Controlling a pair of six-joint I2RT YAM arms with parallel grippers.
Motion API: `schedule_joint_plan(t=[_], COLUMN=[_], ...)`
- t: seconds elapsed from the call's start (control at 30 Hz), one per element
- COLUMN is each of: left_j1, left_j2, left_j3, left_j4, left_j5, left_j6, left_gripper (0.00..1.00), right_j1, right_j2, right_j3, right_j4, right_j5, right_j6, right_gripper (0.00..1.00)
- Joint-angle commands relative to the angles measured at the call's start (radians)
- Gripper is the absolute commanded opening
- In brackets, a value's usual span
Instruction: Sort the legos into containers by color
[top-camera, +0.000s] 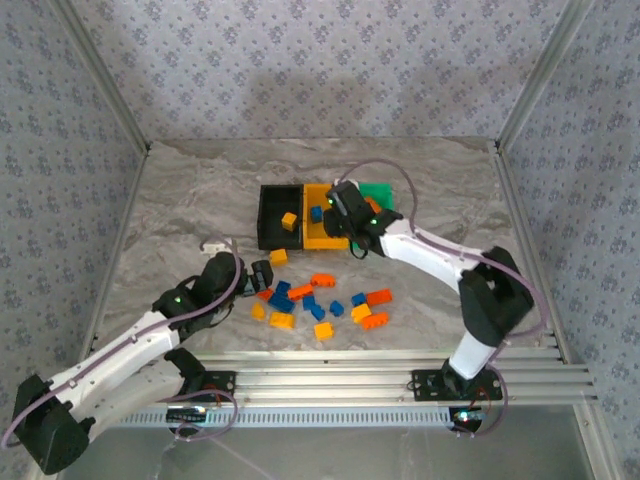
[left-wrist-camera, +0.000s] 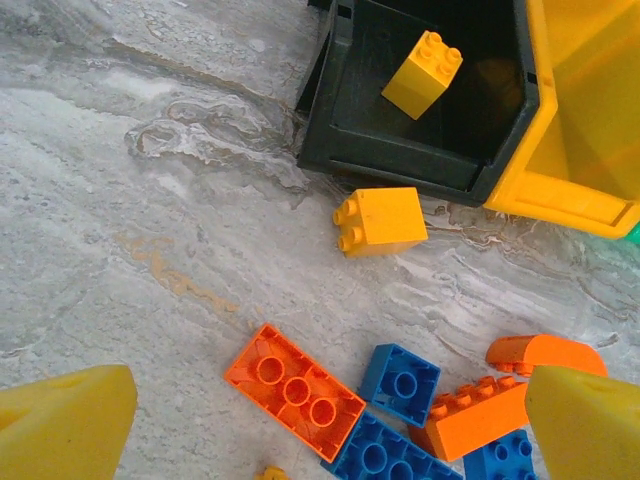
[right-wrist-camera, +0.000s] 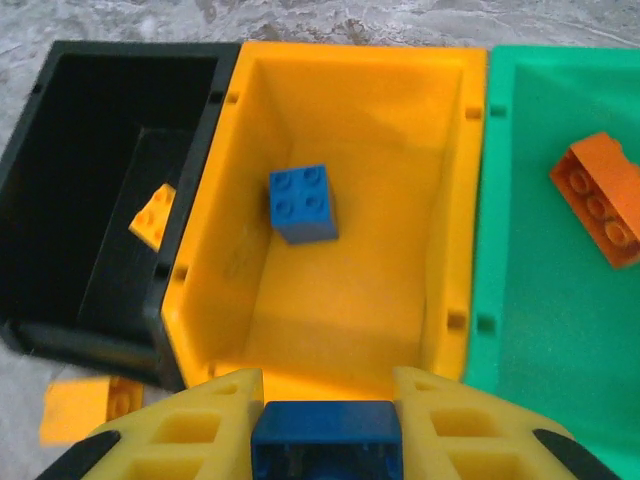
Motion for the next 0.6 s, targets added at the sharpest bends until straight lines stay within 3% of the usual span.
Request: schedule_joint_plan(t=[0.0,0.13,0.27,0.37,0.57], left_j1=[-0.002,-0.002,-0.002,0.0,0.014], left_j2=[-0.044,-0.092,-0.122,-0.133,-0.085], left_j3=[-0.02,-0.045,-0.054,-0.06,-0.029], left_j4=[-0.046,-0.054,-0.072,-0.074,-0.103], left_j5=[-0.018,-0.024,-0.036,-0.044,-0.013], left_j6=[-0.016,-0.027,-0.037,-0.036,-0.017], left_gripper=[1.0,1.0,1.0,1.0,1.0], right_j1=[-0.027,-0.051,-0.054,-0.053,-0.025], right_j2=[0.105,0.22,0.254,0.23,0.093], right_j3=[0.107,0.226,0.281,0.295,0.207], right_j4=[-0.015,-0.044,-0.044,-0.034,0.002], right_j5=[0.0,-0.016,-0.021,-0.027,-0.038], right_j6=[-0.044,-0.04,-0.036,-0.031,-0.019], right_gripper=[0.32,0.35,0.52,0.63,0.7])
